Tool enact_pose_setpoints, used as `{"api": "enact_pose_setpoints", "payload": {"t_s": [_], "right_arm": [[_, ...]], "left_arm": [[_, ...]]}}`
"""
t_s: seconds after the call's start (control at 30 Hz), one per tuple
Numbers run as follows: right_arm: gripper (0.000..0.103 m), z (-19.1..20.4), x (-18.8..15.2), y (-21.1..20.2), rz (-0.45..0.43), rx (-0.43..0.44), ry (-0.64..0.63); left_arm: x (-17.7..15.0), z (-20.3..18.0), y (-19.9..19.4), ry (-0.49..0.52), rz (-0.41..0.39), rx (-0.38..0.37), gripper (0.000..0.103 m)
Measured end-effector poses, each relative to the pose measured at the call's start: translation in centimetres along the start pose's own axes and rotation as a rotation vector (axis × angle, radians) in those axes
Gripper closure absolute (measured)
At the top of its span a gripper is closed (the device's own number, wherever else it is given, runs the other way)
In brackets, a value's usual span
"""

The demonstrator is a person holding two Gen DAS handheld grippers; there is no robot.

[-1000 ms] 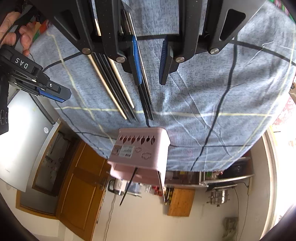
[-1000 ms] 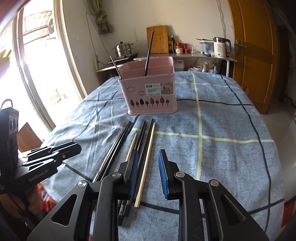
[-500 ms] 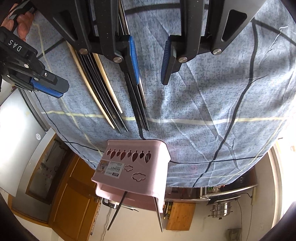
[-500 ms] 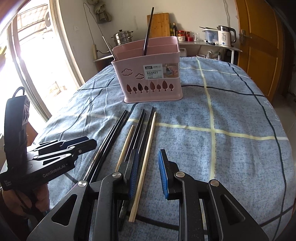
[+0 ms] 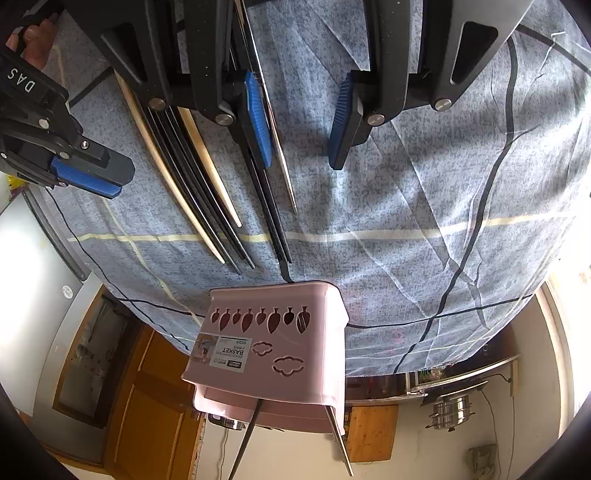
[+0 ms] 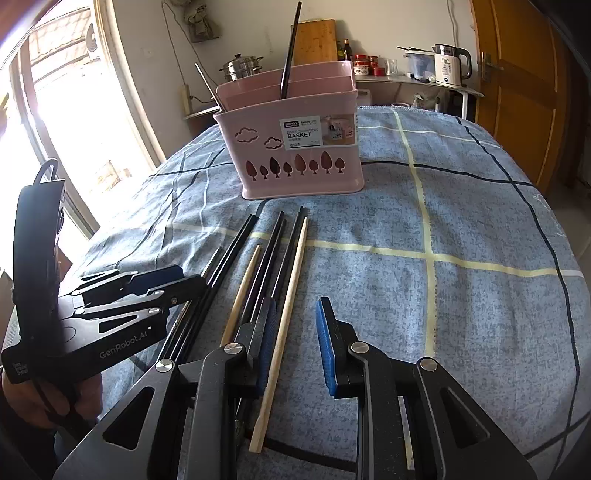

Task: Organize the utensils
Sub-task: 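Close the right gripper on a wooden chopstick while the left gripper closes on a silver chopstick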

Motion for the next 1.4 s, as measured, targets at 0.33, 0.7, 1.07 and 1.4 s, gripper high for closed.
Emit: {"api": "enact_pose_setpoints", "payload": {"t_s": [0.33,0.7,1.07,1.4], "right_arm": [[0.08,-0.2,1.4,1.8,0.03,-0.023,0.002],[0.081,0.2,3.8,5.9,0.093,-0.06,-0.023],[0.094,-1.9,2.5,3.9,0.126,-0.062,0.009],[0.094,-1.8,5.2,6.1,0.158,-0.099,0.031]], "left_arm": [[-0.3,2.1,-0.2,-0.028,0.016,0.034,0.095],[0.3,3.2,0.3,-0.05,0.029,-0.001,0.096],[-0.1,3.8,-0.1,-0.078,0.036,-0.038,0.096],[2.0,4.2,1.5,-0.062,0.095,-0.063,0.095]]}}
Point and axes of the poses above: each gripper's, at about its wrist camera, not at the fingertips, and y roughly the way its jaws point, z to its left, x to its top, the point moved 1 cm from there along y, roughly the way its jaws point, and after that the axes turned 11 degrees about y, right-handed, at the moved point
